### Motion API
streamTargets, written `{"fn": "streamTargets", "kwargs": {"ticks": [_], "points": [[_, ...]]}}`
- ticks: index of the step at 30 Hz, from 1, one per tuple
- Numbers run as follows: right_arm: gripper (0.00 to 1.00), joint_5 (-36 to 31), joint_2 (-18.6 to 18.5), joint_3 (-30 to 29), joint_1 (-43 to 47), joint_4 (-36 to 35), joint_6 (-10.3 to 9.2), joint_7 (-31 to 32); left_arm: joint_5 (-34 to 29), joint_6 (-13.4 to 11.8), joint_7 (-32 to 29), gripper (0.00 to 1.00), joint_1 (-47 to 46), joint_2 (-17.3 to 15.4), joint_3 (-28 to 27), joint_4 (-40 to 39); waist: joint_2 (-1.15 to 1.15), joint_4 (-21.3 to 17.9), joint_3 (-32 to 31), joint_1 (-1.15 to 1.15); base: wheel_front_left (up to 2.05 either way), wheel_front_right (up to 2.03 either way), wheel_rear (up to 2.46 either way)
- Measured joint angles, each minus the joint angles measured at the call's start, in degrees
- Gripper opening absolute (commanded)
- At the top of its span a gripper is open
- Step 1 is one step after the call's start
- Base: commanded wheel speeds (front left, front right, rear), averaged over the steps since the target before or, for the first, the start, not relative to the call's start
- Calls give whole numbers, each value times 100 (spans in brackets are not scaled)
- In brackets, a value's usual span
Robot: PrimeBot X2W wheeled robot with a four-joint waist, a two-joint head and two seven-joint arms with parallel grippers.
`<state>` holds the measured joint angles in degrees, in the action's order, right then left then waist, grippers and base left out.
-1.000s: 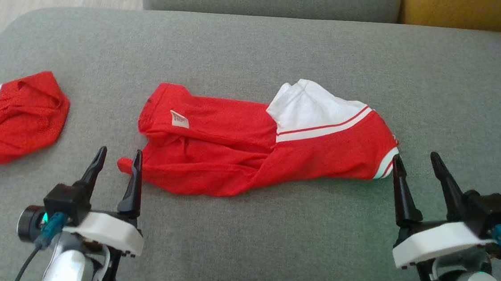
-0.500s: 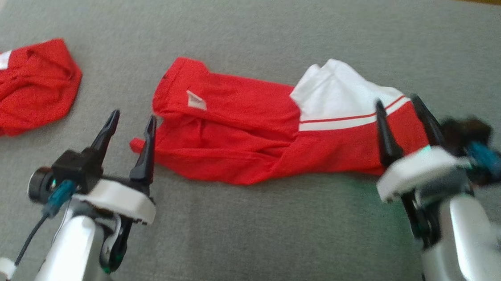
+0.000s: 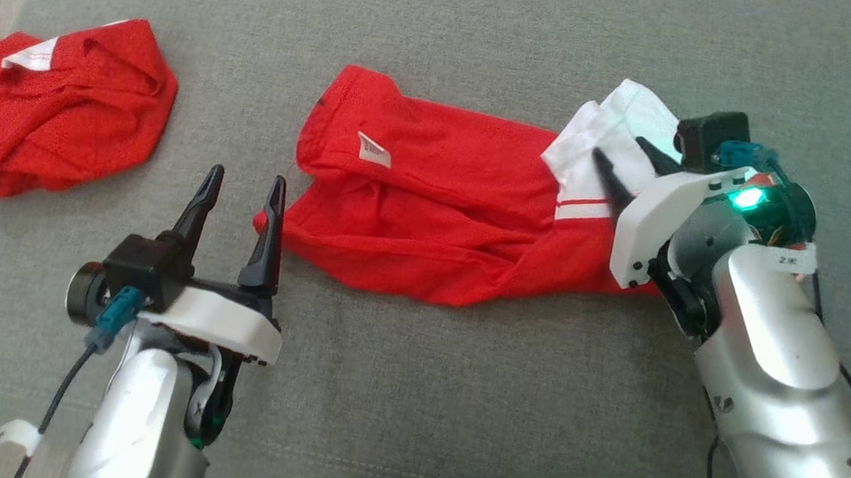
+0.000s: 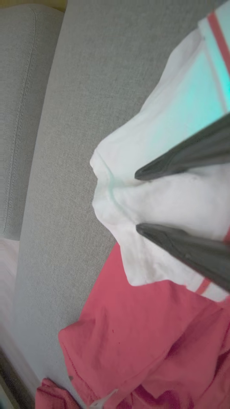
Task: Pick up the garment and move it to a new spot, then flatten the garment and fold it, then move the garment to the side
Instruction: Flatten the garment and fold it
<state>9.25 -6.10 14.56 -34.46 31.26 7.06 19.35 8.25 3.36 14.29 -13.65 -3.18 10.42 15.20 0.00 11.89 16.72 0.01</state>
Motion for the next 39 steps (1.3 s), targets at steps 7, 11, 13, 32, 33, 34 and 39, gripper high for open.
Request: {"fn": "streamTargets", "kwargs": {"ticks": [7,11,13,32,33,34,39], "points": [[0,298,12,-21,35,-158,0,-506,-1,-1,0,100,0,18,-29,-5,0,-153,-31,-1,0,0,0],[0,445,49,-81,365,-564,0,-782,-3,0,0,100,2,20,-65,-7,0,-294,-57,0,0,0,0],[0,486,80,-166,637,-835,0,-970,-12,0,0,100,10,19,-104,-9,0,-360,-86,0,0,0,0],[100,1472,341,-1069,3889,-2434,0,-1993,-62,1,0,100,287,0,-257,-18,0,-715,-397,-1,0,0,0],[100,1483,341,-1076,3895,-2425,0,-1995,-62,1,0,100,291,0,-258,-16,0,-718,-402,-1,0,0,0],[100,1488,341,-1082,3891,-2431,0,-2008,-62,1,0,100,291,0,-263,-16,0,-720,-409,-1,0,0,0],[100,1126,342,-1072,3878,-2955,0,-2190,-62,0,1,100,309,-12,-339,-14,0,-752,-486,-1,0,0,0]]}}
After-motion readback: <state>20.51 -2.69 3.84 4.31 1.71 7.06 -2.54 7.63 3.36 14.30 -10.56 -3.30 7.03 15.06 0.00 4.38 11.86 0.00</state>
